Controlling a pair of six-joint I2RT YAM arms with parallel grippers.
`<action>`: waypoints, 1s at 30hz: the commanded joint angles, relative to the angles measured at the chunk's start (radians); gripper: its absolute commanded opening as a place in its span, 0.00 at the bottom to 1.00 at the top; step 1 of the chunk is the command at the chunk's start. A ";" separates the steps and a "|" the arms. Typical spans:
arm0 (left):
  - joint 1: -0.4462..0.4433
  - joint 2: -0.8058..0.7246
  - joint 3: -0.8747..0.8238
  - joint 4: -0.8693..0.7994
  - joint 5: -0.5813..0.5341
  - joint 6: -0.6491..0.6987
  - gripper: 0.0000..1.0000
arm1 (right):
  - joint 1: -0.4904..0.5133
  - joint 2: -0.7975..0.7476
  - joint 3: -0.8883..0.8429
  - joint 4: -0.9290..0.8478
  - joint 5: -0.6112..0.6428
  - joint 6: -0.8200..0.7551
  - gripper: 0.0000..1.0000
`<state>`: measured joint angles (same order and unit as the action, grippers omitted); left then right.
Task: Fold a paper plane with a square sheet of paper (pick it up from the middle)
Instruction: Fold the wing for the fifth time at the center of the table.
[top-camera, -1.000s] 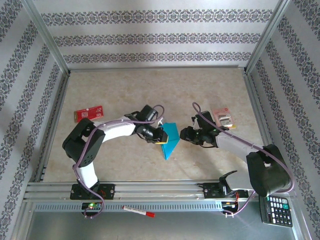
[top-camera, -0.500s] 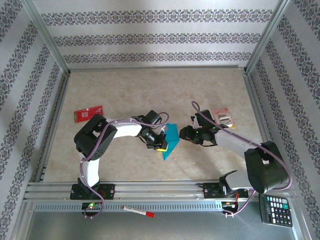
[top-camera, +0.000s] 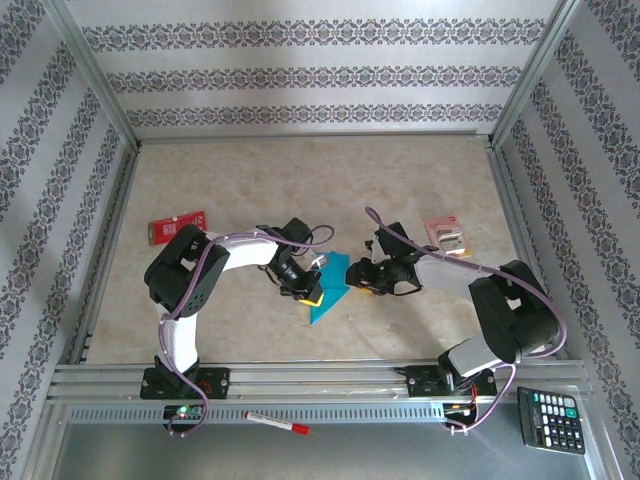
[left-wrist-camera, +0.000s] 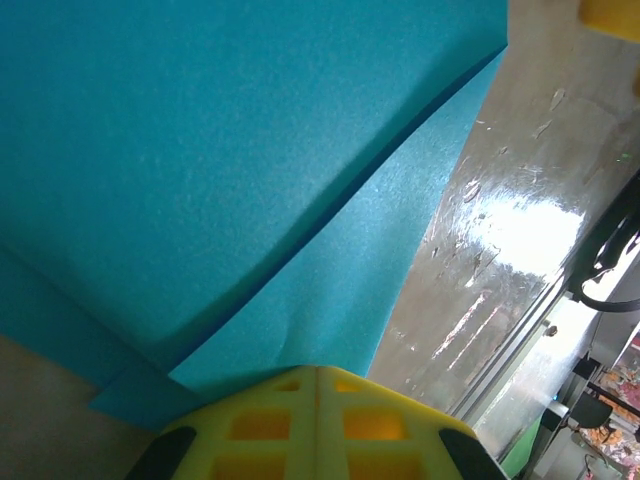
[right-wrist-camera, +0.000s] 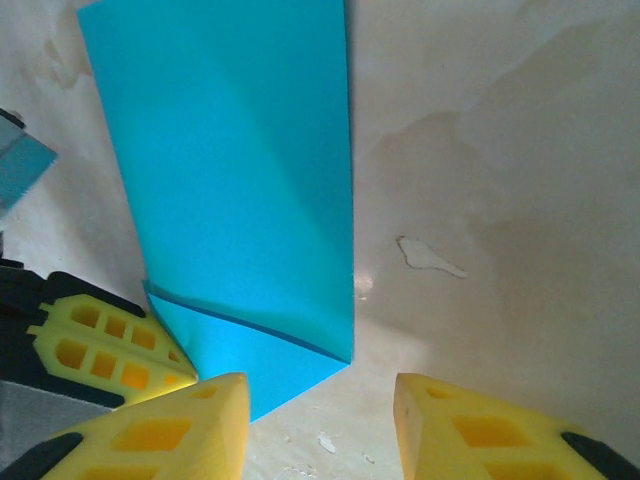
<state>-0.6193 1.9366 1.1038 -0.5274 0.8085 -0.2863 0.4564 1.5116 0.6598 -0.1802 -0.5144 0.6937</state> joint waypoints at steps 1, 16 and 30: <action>0.010 0.002 0.013 -0.048 0.010 0.049 0.05 | 0.015 0.016 0.013 0.029 -0.021 0.025 0.42; 0.010 0.003 0.002 -0.024 0.013 0.032 0.05 | 0.056 0.056 0.013 0.053 0.010 0.061 0.40; 0.010 -0.003 -0.004 -0.018 0.012 0.030 0.05 | 0.062 0.062 -0.026 0.216 -0.065 0.148 0.39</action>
<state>-0.6193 1.9366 1.1038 -0.5282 0.8089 -0.2687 0.5087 1.5681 0.6449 -0.0193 -0.5495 0.8173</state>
